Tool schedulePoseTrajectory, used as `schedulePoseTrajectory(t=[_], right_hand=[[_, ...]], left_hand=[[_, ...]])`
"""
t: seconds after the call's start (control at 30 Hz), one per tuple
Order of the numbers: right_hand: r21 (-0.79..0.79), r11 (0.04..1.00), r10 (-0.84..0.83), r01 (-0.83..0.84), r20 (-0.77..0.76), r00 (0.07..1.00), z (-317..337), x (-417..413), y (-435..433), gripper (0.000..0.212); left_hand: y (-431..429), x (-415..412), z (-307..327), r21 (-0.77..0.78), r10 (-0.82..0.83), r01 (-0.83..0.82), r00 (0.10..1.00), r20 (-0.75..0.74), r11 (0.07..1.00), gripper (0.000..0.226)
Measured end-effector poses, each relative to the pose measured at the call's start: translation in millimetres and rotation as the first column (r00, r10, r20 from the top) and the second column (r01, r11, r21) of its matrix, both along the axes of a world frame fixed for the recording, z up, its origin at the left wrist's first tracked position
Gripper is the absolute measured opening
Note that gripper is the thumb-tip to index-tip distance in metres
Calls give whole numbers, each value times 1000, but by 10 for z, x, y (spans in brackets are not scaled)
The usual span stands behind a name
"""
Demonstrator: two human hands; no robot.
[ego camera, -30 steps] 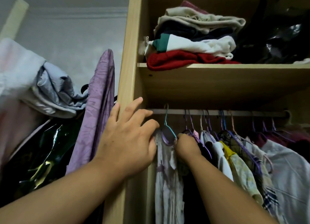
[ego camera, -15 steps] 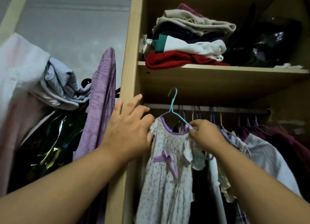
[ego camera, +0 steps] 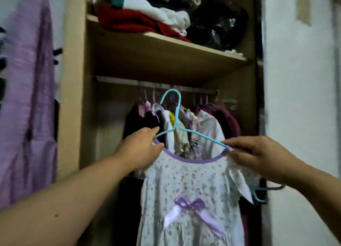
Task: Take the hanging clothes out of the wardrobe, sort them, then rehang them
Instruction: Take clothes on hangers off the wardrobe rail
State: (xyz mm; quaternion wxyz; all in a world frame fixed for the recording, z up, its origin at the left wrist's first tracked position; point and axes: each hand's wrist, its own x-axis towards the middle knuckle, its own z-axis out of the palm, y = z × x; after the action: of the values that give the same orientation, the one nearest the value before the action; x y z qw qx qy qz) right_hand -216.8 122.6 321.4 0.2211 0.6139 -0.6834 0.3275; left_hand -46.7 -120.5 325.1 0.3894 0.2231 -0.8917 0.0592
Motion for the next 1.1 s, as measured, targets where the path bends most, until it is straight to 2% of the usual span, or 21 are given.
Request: schedulePoseTrajectory(t=[0.03,0.1,0.17,0.27,0.37,0.4,0.53,0.63,0.77,0.83,0.9,1.03,1.1], right_hand=[[12,999,-36,36,4,999,-80,21,138,41],[50,988,-145,145,-6,989,-252,76,429,41],[64,959,-278,277,8,961,-433,159,697,38],[84,895,-444,437,102,890,-764,398,1072,28],[123,808,-589,576,204,782,-1136,762,1334,19],[133,765,-642,630,228,732,-1279,902,1407,16],[212,545,-832,811,256,492,-1885,1551,1641,8],[299,376,-919,877,244,311,-2316,2081,1765,17],[471,203,-962,859,258,85,-2785,2876,1892,19],[552,139,-957,822,289,-32,-3055,3291,1993,20],[612,85,-930,786,333,-158,-3328,3724,2086,22],[703,3,-872,712,349,-342,-3852,4582,2296,24],[740,-32,-823,672,363,-438,-4118,5024,2434,23]], left_hand=[[-11,-91,-161,71,-167,167,986,-8,983,78],[43,-297,-459,155,-421,422,906,-43,893,65],[128,-459,-708,199,-547,558,830,-114,806,44],[314,-702,-1055,230,-656,686,727,-201,690,33],[564,-817,-1309,239,-730,755,654,-198,611,20],[655,-816,-1402,245,-762,777,624,-175,580,24],[941,-706,-1825,321,-859,826,508,-63,464,20],[1146,-543,-2139,354,-921,859,388,22,370,19],[1538,-261,-2515,439,-973,871,164,160,219,24],[1815,-120,-2718,461,-968,870,67,243,176,28],[2144,49,-2949,498,-951,858,-40,307,124,27],[2872,444,-3496,591,-898,807,-249,363,15,28],[3304,708,-3816,628,-848,778,-323,421,15,23]])
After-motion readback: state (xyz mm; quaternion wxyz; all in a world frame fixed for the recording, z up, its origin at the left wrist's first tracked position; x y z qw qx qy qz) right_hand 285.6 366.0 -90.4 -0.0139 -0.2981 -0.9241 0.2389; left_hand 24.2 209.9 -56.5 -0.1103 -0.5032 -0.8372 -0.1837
